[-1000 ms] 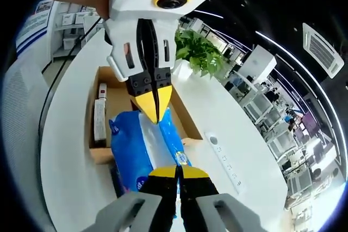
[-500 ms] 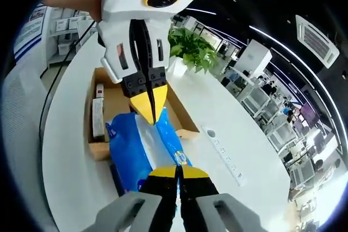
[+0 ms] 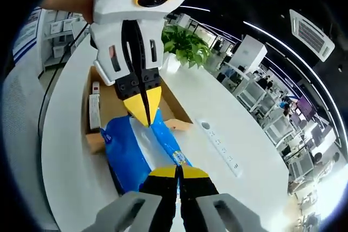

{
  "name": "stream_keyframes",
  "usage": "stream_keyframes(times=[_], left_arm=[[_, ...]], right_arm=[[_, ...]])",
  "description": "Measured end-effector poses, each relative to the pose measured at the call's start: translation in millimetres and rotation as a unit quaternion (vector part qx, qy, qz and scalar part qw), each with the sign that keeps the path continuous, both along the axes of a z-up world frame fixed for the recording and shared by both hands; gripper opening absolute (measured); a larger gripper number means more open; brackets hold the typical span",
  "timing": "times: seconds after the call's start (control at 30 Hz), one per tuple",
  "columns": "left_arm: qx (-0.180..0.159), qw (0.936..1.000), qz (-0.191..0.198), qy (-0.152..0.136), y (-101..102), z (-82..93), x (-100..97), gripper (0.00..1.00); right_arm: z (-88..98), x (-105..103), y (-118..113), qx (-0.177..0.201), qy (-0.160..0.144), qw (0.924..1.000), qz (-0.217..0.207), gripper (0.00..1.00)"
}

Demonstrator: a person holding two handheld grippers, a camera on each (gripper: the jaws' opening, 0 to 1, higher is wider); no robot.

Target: Operate the shoe box by opening the lid, removing the specified soft item, and placing it in the target area until the item is outside and the box remains undamaged.

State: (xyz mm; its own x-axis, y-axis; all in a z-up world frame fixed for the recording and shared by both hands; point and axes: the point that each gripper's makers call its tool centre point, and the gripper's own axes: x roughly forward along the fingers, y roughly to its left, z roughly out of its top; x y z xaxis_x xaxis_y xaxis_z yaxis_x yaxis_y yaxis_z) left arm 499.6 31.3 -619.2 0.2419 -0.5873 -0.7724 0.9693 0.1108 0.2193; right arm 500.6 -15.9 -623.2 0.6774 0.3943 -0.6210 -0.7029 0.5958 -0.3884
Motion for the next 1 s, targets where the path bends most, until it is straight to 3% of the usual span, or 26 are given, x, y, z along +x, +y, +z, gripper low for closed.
stream_keyframes(times=[1.0], left_arm=[[-0.017,0.9995,-0.024,0.015,-53,2.6,-3.9,0.00]], right_arm=[[0.0,-4,-53,0.011,0.008,0.9987,-0.050,0.00]])
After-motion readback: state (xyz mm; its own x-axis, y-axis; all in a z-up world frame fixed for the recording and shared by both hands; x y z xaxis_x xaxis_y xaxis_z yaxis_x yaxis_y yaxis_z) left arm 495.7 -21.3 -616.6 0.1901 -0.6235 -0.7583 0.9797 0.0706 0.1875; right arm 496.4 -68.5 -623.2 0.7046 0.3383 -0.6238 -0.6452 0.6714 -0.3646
